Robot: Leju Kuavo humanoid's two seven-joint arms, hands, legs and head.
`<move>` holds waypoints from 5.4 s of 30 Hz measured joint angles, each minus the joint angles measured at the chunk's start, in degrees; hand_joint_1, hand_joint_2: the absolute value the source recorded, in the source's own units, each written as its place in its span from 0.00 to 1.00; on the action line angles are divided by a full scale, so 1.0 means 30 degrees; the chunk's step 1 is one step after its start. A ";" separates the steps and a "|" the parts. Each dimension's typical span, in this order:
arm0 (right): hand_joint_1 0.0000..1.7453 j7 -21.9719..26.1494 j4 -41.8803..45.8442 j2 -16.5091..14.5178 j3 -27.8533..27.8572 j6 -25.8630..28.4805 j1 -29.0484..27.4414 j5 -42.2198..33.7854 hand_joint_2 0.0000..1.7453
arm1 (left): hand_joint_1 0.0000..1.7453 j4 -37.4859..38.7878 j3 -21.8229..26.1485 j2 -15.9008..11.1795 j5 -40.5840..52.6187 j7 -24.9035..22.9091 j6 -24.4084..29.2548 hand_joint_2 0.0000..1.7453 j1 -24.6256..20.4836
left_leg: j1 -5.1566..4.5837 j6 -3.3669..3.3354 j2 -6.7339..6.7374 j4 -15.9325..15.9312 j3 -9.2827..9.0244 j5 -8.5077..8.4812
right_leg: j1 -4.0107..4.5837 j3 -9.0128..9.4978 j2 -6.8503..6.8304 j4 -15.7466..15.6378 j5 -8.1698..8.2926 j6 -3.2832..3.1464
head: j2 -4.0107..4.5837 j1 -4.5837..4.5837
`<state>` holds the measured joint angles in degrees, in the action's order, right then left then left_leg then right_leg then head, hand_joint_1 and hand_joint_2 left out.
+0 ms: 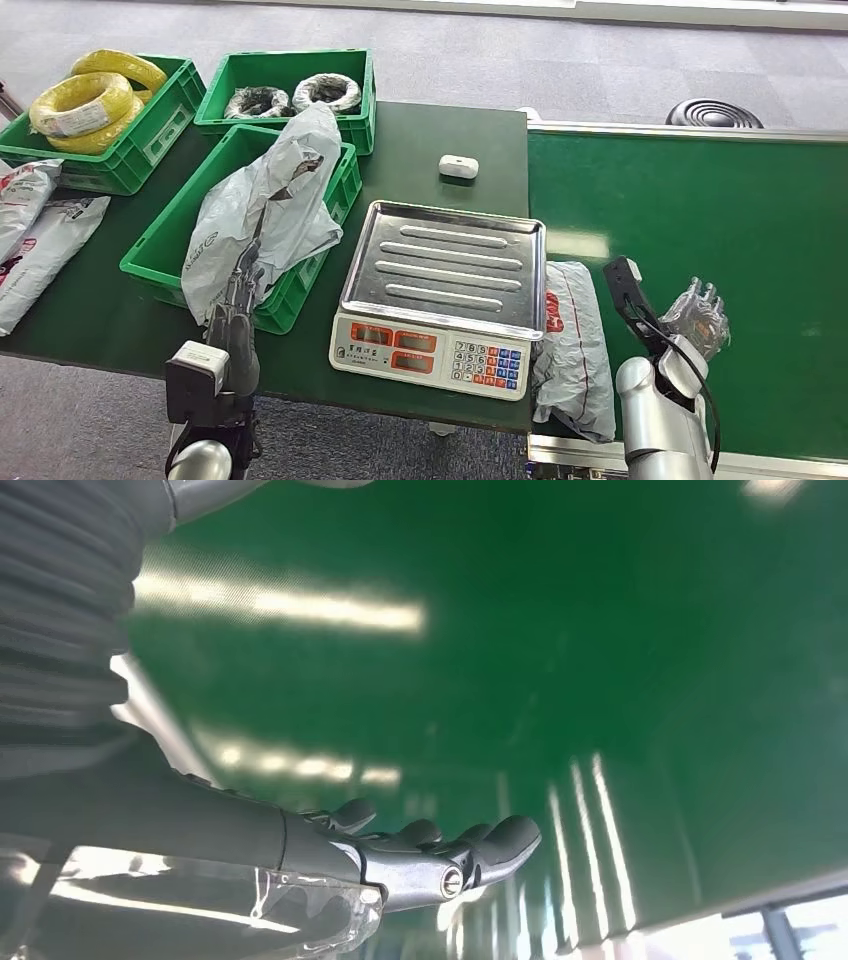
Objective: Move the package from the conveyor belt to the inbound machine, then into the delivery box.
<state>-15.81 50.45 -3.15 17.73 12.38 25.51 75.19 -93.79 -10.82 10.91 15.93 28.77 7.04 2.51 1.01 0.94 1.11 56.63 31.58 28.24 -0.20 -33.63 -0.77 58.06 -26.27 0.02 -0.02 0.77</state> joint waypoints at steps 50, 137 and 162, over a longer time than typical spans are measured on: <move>0.00 0.8484 0.0422 -0.1091 -0.1178 -0.6375 -0.1927 -1.0915 1.00 | 0.00 -0.0719 0.0616 0.0251 0.0694 -0.0031 -0.0474 0.00 0.0483 | 0.0000 0.0000 -0.0001 0.0000 0.0007 0.0000 | 0.0001 -0.0008 -0.0002 0.0000 -0.0001 0.0000 | 0.0000 0.0004; 1.00 1.1937 1.7831 -0.3592 -0.1745 0.8681 -0.5730 -1.1640 1.00 | 0.00 -0.0969 0.0459 0.0279 0.0111 0.0676 0.0581 0.00 0.1007 | -0.0171 -0.0141 -0.0199 0.0032 0.0247 -0.0093 | -0.0161 -0.0210 -0.0226 0.0064 -0.0028 0.0117 | 0.0000 0.0004; 1.00 1.2457 1.1307 -0.3078 -0.5963 -0.2952 0.0738 -1.3740 1.00 | 0.00 0.0517 -0.0104 0.0193 -0.0677 0.1208 0.0151 0.00 -0.0550 | -0.0153 -0.0124 -0.0060 0.0028 0.0213 -0.0186 | -0.0142 -0.0202 -0.0092 0.0072 0.0102 0.0114 | 0.0000 0.0004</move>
<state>21.56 84.37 -12.38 -0.16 3.52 27.73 33.97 -92.24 -11.13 11.49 13.90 32.39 7.49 0.86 0.55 0.57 0.93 56.72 32.22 27.69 -0.63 -34.24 -1.05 58.28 -25.97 0.36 -0.02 0.78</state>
